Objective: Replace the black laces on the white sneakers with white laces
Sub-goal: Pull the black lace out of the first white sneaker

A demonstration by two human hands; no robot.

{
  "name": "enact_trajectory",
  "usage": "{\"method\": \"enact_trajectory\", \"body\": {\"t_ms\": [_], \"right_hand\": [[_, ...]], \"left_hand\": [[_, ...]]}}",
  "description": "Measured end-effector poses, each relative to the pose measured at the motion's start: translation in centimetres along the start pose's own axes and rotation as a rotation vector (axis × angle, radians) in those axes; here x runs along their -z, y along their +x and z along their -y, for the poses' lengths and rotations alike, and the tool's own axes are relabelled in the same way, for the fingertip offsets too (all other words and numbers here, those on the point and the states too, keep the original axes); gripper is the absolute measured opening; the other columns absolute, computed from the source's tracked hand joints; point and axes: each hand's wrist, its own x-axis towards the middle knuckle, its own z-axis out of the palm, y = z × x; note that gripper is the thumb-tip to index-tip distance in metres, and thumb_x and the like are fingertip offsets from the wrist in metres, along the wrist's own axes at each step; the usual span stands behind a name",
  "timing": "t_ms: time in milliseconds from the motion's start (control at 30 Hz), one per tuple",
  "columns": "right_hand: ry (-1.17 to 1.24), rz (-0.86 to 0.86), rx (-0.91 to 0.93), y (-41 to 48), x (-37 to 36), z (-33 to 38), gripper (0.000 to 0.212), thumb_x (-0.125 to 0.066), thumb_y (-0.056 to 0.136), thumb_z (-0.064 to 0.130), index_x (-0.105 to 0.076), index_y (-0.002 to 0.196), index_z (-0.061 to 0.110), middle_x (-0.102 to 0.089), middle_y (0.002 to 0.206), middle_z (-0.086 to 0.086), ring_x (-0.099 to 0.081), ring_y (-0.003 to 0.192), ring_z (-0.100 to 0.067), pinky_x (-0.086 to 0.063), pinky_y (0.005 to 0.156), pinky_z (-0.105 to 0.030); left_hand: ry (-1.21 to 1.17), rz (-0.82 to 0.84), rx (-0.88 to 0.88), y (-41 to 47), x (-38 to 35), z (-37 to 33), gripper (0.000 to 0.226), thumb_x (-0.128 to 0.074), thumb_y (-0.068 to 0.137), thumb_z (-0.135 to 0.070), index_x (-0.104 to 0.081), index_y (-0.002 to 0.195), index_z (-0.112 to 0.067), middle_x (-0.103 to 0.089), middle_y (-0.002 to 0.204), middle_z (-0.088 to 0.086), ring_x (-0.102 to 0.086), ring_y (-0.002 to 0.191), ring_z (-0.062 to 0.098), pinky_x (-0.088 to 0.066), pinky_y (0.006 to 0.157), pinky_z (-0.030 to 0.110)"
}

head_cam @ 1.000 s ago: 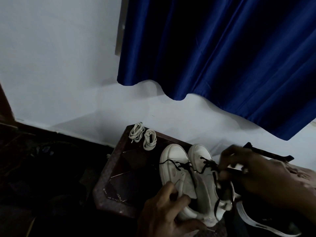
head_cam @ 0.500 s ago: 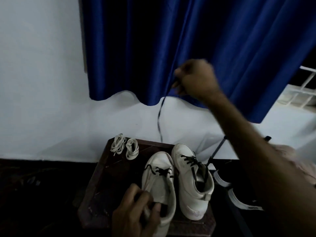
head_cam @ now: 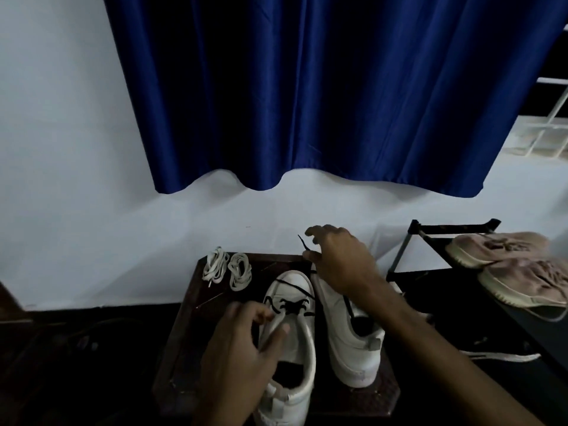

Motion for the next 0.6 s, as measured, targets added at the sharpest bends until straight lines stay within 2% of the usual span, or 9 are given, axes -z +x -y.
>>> {"method": "enact_trajectory", "body": {"t_ms": [67, 167, 200, 267, 333, 400, 467, 533, 600], "right_hand": [[0.118, 0.013, 0.085, -1.7, 0.3, 0.9, 0.016, -0.062, 0.09, 0.031, -0.067, 0.103, 0.025, -0.063, 0.099, 0.006, -0.06, 0.091, -0.014, -0.053, 0.077, -0.035], [0.142, 0.268, 0.157, -3.8, 0.7, 2.1, 0.01, -0.067, 0.087, 0.033, -0.074, 0.09, 0.027, -0.065, 0.083, 0.013, -0.056, 0.072, 0.001, -0.041, 0.063, -0.01], [0.136, 0.299, 0.17, -4.2, 0.6, 2.3, 0.011, -0.066, 0.086, 0.033, -0.074, 0.092, 0.028, -0.067, 0.087, 0.012, -0.057, 0.077, 0.001, -0.042, 0.066, -0.01], [0.121, 0.279, 0.174, -4.6, 0.1, 2.7, 0.015, -0.065, 0.085, 0.03, -0.073, 0.097, 0.031, -0.067, 0.096, 0.012, -0.06, 0.091, -0.003, -0.05, 0.077, -0.022], [0.103, 0.264, 0.151, -4.8, -0.2, 3.1, 0.016, -0.064, 0.084, 0.029, -0.072, 0.096, 0.033, -0.066, 0.098, 0.013, -0.061, 0.095, -0.007, -0.052, 0.079, -0.029], [0.101, 0.25, 0.133, -4.9, -0.4, 3.3, 0.012, -0.064, 0.084, 0.03, -0.071, 0.094, 0.032, -0.065, 0.096, 0.013, -0.061, 0.093, -0.006, -0.052, 0.078, -0.028], [0.097, 0.222, 0.124, -5.0, -0.6, 3.6, 0.009, -0.064, 0.085, 0.033, -0.07, 0.092, 0.03, -0.063, 0.096, 0.013, -0.06, 0.091, -0.005, -0.051, 0.078, -0.027], [0.11, 0.198, 0.122, -5.1, -0.6, 3.8, 0.008, -0.065, 0.086, 0.034, -0.07, 0.09, 0.029, -0.062, 0.093, 0.014, -0.058, 0.087, -0.003, -0.05, 0.074, -0.024], [0.096, 0.183, 0.117, -5.2, -0.8, 4.1, 0.007, -0.065, 0.086, 0.035, -0.071, 0.089, 0.031, -0.063, 0.091, 0.016, -0.059, 0.084, -0.002, -0.048, 0.071, -0.022]], "left_hand": [[0.002, 0.053, 0.039, 0.0, -0.4, -0.2, 0.021, -0.074, 0.073, -0.04, -0.055, 0.082, -0.037, -0.057, 0.085, -0.019, -0.056, 0.072, 0.003, -0.049, 0.064, 0.032], [0.028, 0.0, 0.064, -0.3, -0.6, -0.6, 0.024, -0.075, 0.068, -0.03, -0.051, 0.073, -0.034, -0.051, 0.084, -0.015, -0.053, 0.066, 0.007, -0.043, 0.057, 0.028], [0.001, -0.017, 0.078, -0.3, -0.8, -0.7, 0.026, -0.075, 0.068, -0.029, -0.05, 0.069, -0.034, -0.051, 0.084, -0.015, -0.053, 0.066, 0.007, -0.04, 0.055, 0.025], [-0.049, -0.08, 0.116, -0.5, -1.1, -0.7, 0.032, -0.075, 0.07, -0.024, -0.045, 0.065, -0.036, -0.05, 0.086, -0.016, -0.054, 0.072, 0.003, -0.032, 0.054, 0.015], [-0.072, -0.129, 0.139, -0.9, -1.5, -0.7, 0.038, -0.074, 0.071, -0.019, -0.042, 0.066, -0.038, -0.049, 0.085, -0.017, -0.053, 0.077, -0.001, -0.03, 0.052, 0.012], [-0.093, -0.173, 0.127, -1.1, -1.8, -0.8, 0.038, -0.072, 0.07, -0.018, -0.04, 0.069, -0.04, -0.047, 0.084, -0.018, -0.053, 0.076, -0.005, -0.029, 0.052, 0.009], [-0.13, -0.229, 0.116, -1.1, -1.8, -0.6, 0.026, -0.063, 0.069, -0.028, -0.04, 0.071, -0.04, -0.045, 0.084, -0.02, -0.051, 0.073, -0.008, -0.03, 0.052, 0.007], [-0.18, -0.272, 0.125, -1.2, -2.2, -0.7, 0.011, -0.052, 0.068, -0.038, -0.042, 0.072, -0.039, -0.045, 0.083, -0.019, -0.052, 0.072, -0.006, -0.035, 0.052, 0.009], [-0.274, -0.339, 0.165, -1.4, -2.9, -0.5, 0.008, -0.053, 0.068, -0.039, -0.049, 0.071, -0.033, -0.047, 0.082, -0.014, -0.053, 0.07, -0.001, -0.039, 0.054, 0.014]]}}
